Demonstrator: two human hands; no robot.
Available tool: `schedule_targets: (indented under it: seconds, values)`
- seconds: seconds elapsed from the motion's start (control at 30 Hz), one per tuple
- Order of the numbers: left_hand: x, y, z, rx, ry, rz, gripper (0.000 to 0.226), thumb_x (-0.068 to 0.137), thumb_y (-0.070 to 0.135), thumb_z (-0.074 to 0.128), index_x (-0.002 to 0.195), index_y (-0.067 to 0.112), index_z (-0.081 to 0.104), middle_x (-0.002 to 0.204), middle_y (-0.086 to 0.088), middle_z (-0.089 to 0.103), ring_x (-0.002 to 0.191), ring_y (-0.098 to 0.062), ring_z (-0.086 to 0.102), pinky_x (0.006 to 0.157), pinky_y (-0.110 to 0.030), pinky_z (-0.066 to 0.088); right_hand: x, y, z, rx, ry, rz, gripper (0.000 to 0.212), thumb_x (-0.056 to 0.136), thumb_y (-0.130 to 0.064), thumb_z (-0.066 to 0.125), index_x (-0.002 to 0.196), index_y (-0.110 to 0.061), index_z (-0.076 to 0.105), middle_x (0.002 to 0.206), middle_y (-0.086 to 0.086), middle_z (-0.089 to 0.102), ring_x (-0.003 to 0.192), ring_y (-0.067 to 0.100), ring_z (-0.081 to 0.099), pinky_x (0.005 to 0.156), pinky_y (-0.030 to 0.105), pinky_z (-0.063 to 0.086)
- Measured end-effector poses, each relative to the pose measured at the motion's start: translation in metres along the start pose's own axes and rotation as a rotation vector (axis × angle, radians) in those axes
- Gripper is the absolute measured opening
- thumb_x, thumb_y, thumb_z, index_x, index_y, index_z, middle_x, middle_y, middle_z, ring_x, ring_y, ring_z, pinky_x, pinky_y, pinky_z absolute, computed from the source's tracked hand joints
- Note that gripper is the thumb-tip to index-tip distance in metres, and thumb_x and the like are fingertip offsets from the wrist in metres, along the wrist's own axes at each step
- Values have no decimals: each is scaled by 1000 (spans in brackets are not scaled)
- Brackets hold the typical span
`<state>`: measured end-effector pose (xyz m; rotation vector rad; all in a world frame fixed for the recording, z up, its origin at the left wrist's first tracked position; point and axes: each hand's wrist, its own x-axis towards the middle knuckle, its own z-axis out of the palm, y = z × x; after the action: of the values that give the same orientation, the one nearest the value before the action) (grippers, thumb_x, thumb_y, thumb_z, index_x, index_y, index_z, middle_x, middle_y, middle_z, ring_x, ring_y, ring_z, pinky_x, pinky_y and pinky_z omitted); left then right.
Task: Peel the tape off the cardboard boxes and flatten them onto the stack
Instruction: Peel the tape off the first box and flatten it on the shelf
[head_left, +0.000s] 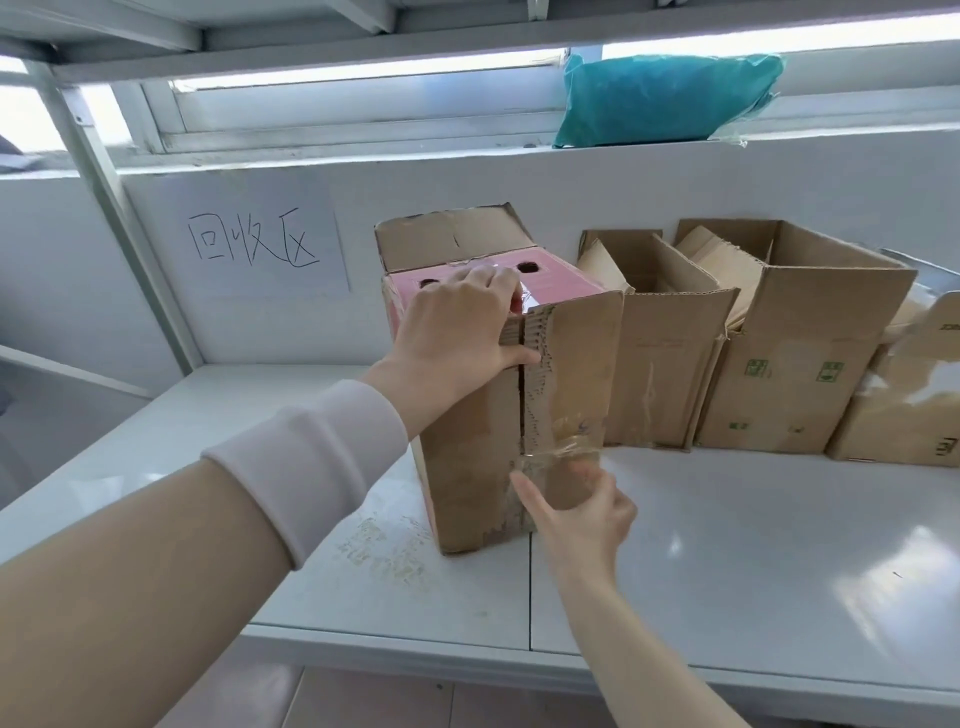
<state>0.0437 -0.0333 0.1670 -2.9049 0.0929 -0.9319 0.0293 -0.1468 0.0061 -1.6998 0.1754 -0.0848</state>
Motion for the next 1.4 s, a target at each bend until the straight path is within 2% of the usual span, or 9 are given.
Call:
schedule_targets:
  seconds: [0.17, 0.3, 0.57, 0.7, 0.8, 0.87, 0.97, 1.1, 1.4]
  values:
    - [2, -9, 3, 9, 62, -58, 58, 75, 59, 61, 115, 18, 50, 122, 1, 57, 118, -18, 50, 84, -34, 43, 7, -10, 35, 100, 116, -47, 16, 83, -26, 65, 84, -15, 54, 102, 3, 40, 94, 22, 49, 78, 22, 37]
    - [2, -31, -10, -40, 96, -192, 57, 75, 60, 61, 115, 20, 51, 120, 0, 58, 114, -20, 53, 84, -35, 44, 12, -24, 25, 116, 166, -255, 16, 91, -14, 52, 77, -20, 46, 77, -4, 57, 76, 21, 55, 56, 17, 35]
    - [-42, -114, -66, -457, 215, -745, 56, 79, 60, 57, 114, 17, 56, 108, 0, 59, 107, -26, 55, 84, -33, 42, 10, -121, -9, 225, 68, -723, 21, 89, -8, 55, 86, -28, 50, 76, -20, 62, 72, -9, 58, 70, 7, 44]
    - [-84, -144, -36, -628, 75, -952, 52, 83, 56, 54, 106, 10, 58, 111, -12, 60, 107, -31, 55, 89, -38, 43, 9, -138, -10, -51, -31, -1054, 24, 87, -2, 50, 89, -14, 71, 88, -11, 60, 81, -1, 57, 70, 8, 42]
    - [-108, -151, -5, -642, -33, -1044, 53, 87, 50, 52, 117, 6, 53, 120, -16, 58, 114, -34, 52, 97, -40, 41, 10, -133, -1, -308, -185, -1097, 22, 87, -15, 51, 86, -12, 72, 95, -10, 56, 91, -8, 47, 77, 5, 36]
    - [-115, -150, 9, -478, -76, -1013, 48, 92, 37, 51, 128, 7, 44, 129, -18, 52, 121, -35, 46, 101, -41, 36, 10, -131, 3, -539, -262, -1180, 24, 88, -7, 51, 99, -15, 72, 105, -3, 56, 95, -5, 36, 84, 12, 37]
    - [-108, -131, 20, -366, -18, -692, 50, 93, 17, 50, 140, 11, 35, 146, -17, 35, 139, -28, 26, 114, -36, 18, 11, -124, 4, -897, -452, -1176, 42, 91, -3, 40, 126, -18, 56, 129, 2, 43, 119, 17, 28, 104, 29, 29]
    - [-88, -85, 37, -405, -205, -272, 50, 97, 34, 40, 145, 29, 26, 158, 3, 8, 146, -11, -1, 117, -31, -3, 18, -108, -5, -1070, -501, -1016, 42, 96, -20, 34, 137, -29, 40, 140, -4, 31, 123, 17, 23, 110, 28, 20]
    - [-72, -63, 73, -302, -326, -340, 50, 96, 49, 28, 143, 34, 22, 158, 11, 4, 145, -8, -6, 117, -44, -9, 20, -99, -32, -721, -673, -653, 59, 87, -19, 57, 138, -36, 34, 140, -10, 22, 125, 1, 15, 102, 17, 15]
